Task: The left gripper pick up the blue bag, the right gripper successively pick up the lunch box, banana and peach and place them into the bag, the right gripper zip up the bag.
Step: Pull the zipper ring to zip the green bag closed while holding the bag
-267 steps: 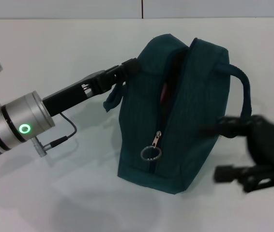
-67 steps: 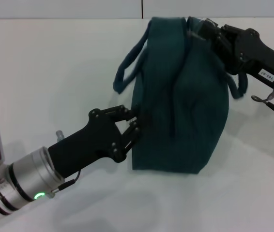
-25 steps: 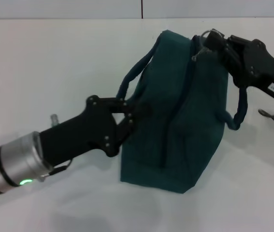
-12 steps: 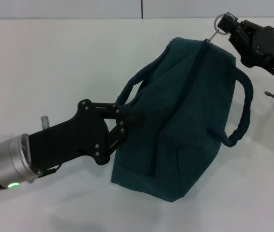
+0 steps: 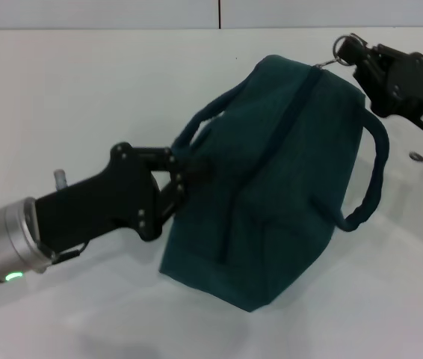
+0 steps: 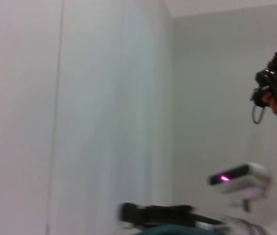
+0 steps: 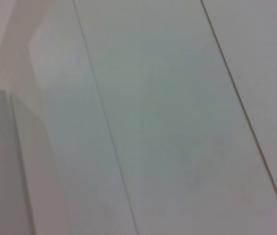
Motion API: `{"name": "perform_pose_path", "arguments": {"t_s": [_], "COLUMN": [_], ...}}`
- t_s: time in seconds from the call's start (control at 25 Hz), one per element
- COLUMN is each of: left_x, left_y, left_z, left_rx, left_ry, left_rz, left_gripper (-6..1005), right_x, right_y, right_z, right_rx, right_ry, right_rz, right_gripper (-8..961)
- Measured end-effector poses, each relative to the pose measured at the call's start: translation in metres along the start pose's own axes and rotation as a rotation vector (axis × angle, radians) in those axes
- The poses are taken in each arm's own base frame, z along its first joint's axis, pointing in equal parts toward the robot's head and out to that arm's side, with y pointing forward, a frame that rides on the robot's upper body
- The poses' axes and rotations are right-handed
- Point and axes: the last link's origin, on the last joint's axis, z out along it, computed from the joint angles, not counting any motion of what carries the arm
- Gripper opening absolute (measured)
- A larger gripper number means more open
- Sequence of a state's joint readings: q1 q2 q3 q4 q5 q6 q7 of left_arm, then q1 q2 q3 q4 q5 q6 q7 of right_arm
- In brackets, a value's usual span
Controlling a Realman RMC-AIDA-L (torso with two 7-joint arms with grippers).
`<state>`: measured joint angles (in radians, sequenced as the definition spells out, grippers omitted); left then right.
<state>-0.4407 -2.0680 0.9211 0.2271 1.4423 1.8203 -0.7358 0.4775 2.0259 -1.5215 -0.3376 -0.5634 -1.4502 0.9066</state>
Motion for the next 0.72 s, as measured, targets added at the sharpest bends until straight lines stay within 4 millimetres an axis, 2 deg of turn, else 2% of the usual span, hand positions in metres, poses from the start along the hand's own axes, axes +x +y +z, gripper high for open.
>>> {"name": "perform_pose_path", "arguments": {"t_s": [0.2, 0.4, 0.72], "left_x": [0.004, 0.003, 0.001], "left_y": [-0.014, -0.027, -0.031], "left_z": [0.000, 0.005, 0.011], "left_rx": [0.084, 0.121, 0.118], "left_ry": [0.020, -0.017, -0.037], "left_rz": [0.018, 0.026, 0.023], "left_gripper": [50, 50, 49], "right_x": [-0.003, -0.005, 0.011], "right_y": [0.017, 0.028, 0.012], "right_z": [-0.023, -0.038, -0.039], "right_rx": [-0.061, -0.100, 0.018], "right_ry": [-0.066, -0.110, -0.021], "right_rz": [0.000, 0.010, 0.040], "right_gripper": [16, 16, 17]}}
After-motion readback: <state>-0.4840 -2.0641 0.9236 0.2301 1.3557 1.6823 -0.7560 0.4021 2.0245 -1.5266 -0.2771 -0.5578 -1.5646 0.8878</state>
